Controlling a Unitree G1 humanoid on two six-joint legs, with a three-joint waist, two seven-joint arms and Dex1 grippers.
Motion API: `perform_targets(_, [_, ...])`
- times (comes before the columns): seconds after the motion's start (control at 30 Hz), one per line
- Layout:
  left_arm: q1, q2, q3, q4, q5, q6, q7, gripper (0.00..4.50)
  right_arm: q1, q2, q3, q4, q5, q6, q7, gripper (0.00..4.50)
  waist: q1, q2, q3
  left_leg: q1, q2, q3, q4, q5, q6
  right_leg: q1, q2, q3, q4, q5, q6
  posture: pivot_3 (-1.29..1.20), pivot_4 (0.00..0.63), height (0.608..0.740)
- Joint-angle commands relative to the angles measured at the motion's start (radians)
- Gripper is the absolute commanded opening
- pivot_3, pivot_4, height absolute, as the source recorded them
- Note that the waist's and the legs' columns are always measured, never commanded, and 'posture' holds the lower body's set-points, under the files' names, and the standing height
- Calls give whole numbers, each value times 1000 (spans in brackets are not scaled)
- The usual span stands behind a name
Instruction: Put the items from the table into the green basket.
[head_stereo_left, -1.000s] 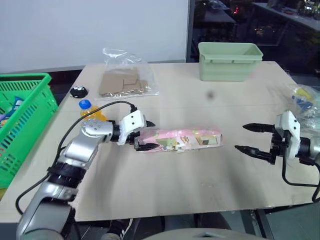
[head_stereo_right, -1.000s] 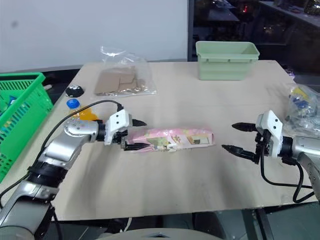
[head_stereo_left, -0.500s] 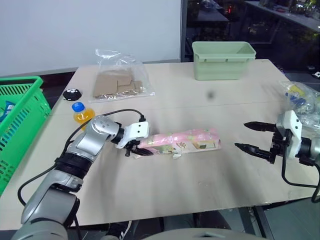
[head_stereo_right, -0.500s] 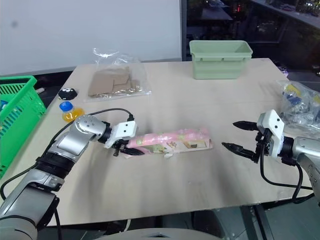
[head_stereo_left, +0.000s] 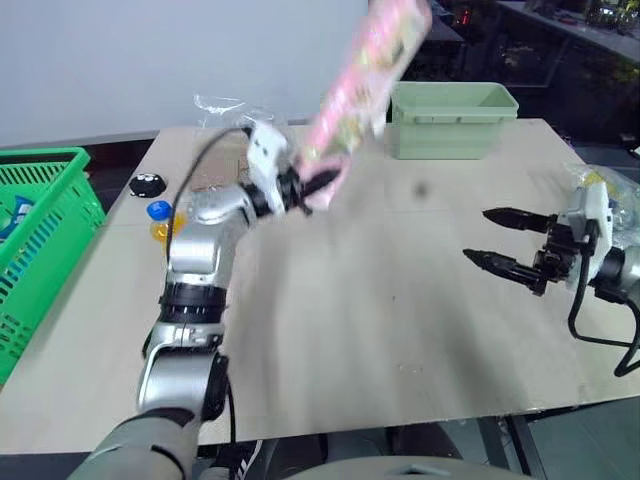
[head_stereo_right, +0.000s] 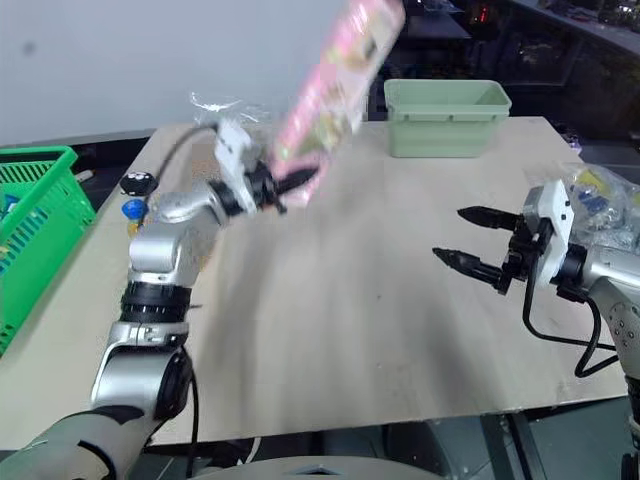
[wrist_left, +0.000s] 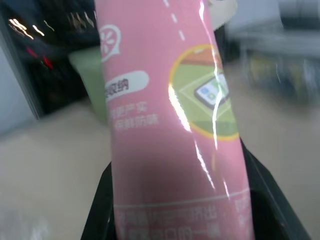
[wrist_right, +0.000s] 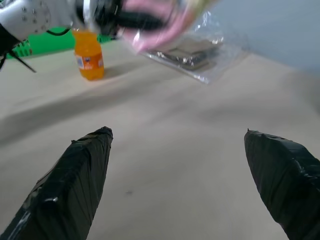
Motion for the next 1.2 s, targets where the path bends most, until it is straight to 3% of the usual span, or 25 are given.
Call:
perform_targets(0.03, [-155, 16, 98, -94, -54, 20, 143, 1240, -41, 6, -23, 2, 21, -1, -6, 4500, 0, 0, 0, -1, 0, -1, 0, 0, 0, 0, 0, -1, 0, 0, 0, -52, 18, 740])
perform_targets(0.13, [-224, 127, 70, -45, 75, 1, 215, 1240, -79, 16, -17, 19, 21, -8, -2, 4500, -4, 2, -1, 0, 0, -1, 0, 0, 0, 0, 1, 0, 0, 0, -1, -39, 18, 740])
perform_targets(0.27, [-238, 371, 22, 46, 285, -63, 283, 1240, -147, 51, -17, 37, 49, -7, -4, 4500, -11, 4, 0, 8, 0, -2, -5, 0, 0, 4, 3, 1, 1, -1, 1, -14, 15, 740])
perform_targets(0.4, [-129, 668, 37, 188, 449, -177, 303, 1240, -228, 101, -11, 54, 125, 39, -9, 4500, -14, 4, 0, 9, 1, -7, -6, 0, 0, 3, 7, 2, 1, -1, 1, 25, 12, 740])
perform_targets(0.53, [-1, 833, 83, 320, 507, -264, 346, 1240, -296, 136, -1, 55, 192, 82, -6, 4500, 8, 2, 1, 7, 2, -7, -8, 0, 0, 1, 6, 0, 0, 1, -2, 60, 6, 740])
perform_targets(0.83, [171, 988, 163, 593, 530, -351, 444, 1240, -430, 208, 60, 99, 222, 103, 5, 4500, 86, -5, -3, 4, 1, -5, -8, 0, 0, -2, 4, -2, 0, 1, -4, 105, 0, 740])
perform_targets(1.17, [273, 990, 154, 708, 518, -443, 435, 1240, -442, 232, 85, 117, 192, 87, 40, 4500, 125, -9, -5, 3, 1, -3, -8, 0, -1, -3, 2, -3, 1, 1, -4, 129, 0, 740])
perform_targets(1.2, [268, 984, 154, 706, 510, -445, 424, 1929, -440, 231, 84, 118, 188, 85, 42, 4500, 127, -10, -6, 3, 1, -3, -8, 0, -1, -3, 1, -3, 1, 2, -4, 128, 0, 740])
